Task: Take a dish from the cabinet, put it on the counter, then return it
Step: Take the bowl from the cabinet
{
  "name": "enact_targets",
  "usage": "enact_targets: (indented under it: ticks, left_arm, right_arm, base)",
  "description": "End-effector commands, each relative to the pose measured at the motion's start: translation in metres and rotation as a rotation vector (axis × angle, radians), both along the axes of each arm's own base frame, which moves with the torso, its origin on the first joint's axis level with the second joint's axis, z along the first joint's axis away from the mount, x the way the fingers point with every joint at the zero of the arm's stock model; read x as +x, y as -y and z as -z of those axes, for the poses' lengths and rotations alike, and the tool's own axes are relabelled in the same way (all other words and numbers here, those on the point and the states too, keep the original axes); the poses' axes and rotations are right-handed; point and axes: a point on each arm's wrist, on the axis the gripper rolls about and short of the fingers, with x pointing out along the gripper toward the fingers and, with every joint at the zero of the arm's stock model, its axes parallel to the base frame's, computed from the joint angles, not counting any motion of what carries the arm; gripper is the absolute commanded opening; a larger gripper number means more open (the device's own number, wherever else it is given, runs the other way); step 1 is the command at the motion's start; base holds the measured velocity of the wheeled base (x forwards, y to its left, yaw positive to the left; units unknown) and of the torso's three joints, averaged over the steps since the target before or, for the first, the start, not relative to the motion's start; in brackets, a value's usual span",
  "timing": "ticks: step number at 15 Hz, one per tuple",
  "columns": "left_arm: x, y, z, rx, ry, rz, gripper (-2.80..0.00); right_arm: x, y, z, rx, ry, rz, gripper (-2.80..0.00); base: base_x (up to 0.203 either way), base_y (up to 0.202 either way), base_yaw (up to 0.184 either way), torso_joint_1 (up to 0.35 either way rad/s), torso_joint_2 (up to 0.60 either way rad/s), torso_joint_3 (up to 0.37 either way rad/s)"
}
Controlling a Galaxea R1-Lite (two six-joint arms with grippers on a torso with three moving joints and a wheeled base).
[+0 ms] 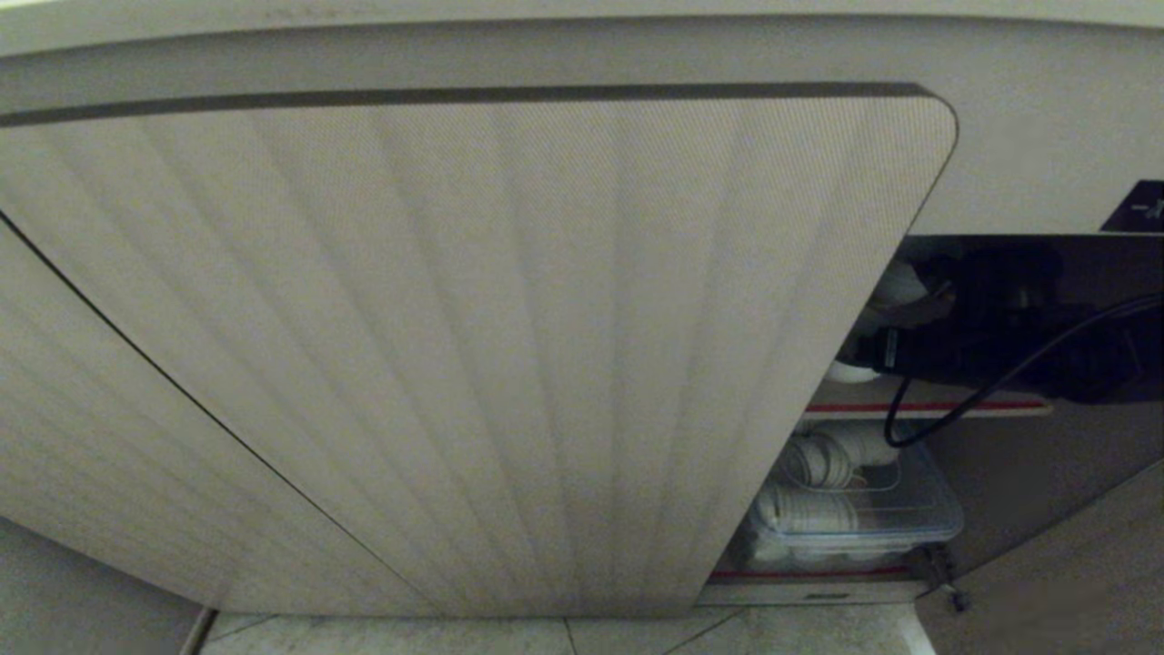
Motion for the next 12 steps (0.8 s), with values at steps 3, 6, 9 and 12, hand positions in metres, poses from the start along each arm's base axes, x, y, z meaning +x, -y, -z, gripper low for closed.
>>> enact_targets:
  ticks: [3, 6, 9, 12]
  left_arm:
    - [0.0000, 0.0000, 0.0000, 0.000, 0.001, 0.000, -2.80]
    - [0.0000, 0.0000, 0.0000, 0.000, 0.001, 0.000, -2.80]
    - [0.0000, 0.0000, 0.0000, 0.000, 0.001, 0.000, -2.80]
    - [0.0000, 0.0000, 0.0000, 0.000, 0.001, 0.000, -2.80]
  right_arm:
    - [0.0037, -0.0019, -0.0009, 0.001, 0.011, -0.006, 0.00]
    - [0.0072, -0.0036, -0.0032, 0.002, 0.023, -0.010, 0.00]
    - [0.0104, -0.0043, -0.0060, 0.001, 0.037, -0.012, 0.00]
    - [0.0105, -0.0043, -0.0064, 0.003, 0.037, -0.012, 0.00]
  base:
    - [0.000, 0.000, 0.000, 0.000, 0.00, 0.000]
    - [0.000, 0.000, 0.000, 0.000, 0.00, 0.000]
    - [0.000, 0.000, 0.000, 0.000, 0.00, 0.000]
    - [0.000, 0.000, 0.000, 0.000, 0.00, 0.000]
